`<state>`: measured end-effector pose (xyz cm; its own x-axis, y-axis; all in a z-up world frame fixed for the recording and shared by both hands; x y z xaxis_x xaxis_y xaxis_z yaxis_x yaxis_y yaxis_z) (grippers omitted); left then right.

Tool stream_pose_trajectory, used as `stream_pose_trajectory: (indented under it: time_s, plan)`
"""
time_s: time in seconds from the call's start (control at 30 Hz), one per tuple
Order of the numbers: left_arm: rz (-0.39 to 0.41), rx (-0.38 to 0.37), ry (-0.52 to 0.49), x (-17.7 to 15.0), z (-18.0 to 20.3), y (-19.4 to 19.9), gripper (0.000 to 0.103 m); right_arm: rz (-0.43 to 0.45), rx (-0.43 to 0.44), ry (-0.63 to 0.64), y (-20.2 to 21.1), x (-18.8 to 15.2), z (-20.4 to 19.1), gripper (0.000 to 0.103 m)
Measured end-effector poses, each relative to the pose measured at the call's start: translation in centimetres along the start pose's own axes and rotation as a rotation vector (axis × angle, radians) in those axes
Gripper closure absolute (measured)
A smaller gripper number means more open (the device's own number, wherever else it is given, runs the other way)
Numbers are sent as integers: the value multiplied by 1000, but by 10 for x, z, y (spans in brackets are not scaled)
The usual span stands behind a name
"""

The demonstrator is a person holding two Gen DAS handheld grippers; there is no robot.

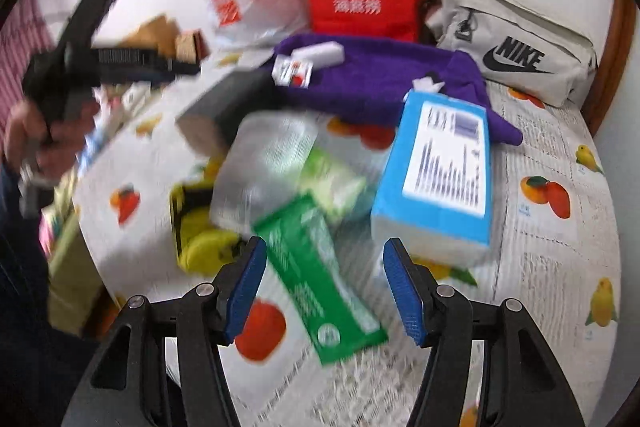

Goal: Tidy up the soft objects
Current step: 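Grasp the green packet with the right gripper while the left grasps the yellow-black mesh bag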

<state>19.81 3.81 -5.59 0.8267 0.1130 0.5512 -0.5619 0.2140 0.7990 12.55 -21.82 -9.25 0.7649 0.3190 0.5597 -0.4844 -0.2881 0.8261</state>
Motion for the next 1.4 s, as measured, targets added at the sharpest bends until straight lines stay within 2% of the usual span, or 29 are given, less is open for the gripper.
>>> stream_pose_trajectory:
  time_s: [0.1, 0.23, 0.37, 0.5, 0.53, 0.67, 0.77, 0.87, 0.97, 1.17, 1.4]
  plan:
    - [-7, -16, 17, -15, 2, 6, 40, -13, -14, 29, -4, -10, -5, 42]
    - [-23, -24, 14, -39, 3, 6, 40, -18, -11, 48, -17, -19, -10, 30]
    - [-49, -25, 27, -61, -5, 0, 40, -22, -60, 101, -32, -25, -16, 30]
    - [-67, -9, -11, -76, -3, -6, 40, -59, -89, 124, -53, -30, -16, 30]
    - [-74, -11, -15, -80, -3, -9, 40, -59, -90, 119, -57, -32, -16, 32]
    - [-104, -43, -14, -88, -2, -22, 40, -48, -70, 77, -58, -37, -13, 53]
    - [-107, -52, -9, -91, -3, -29, 40, -45, -55, 47, -52, -44, -12, 57]
    - [-105, -79, -8, -92, -5, -30, 40, -43, -54, 5, -43, -53, -7, 57]
    - [-116, -70, -41, -94, -3, -32, 40, -29, -59, -59, -33, -62, 0, 58]
    - [-127, -61, -10, -98, -20, -34, 40, -1, -95, -151, -18, -74, 19, 58]
    - [-147, -121, -102, -109, 2, -38, 40, -14, -118, -200, -21, -81, 32, 58]
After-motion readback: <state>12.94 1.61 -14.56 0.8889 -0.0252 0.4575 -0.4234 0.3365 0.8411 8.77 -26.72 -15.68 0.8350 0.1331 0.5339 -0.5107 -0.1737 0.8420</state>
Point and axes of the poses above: each gripper's, at about its wrist camera, not at the fingertips, and y roughly against the way its jaws point, z to its right, x to its top, the point moved 1 cm from there along -y, roughly the way its jaws point, and after that the axes turned 2 degrees about -x, right-handed, at the moved point
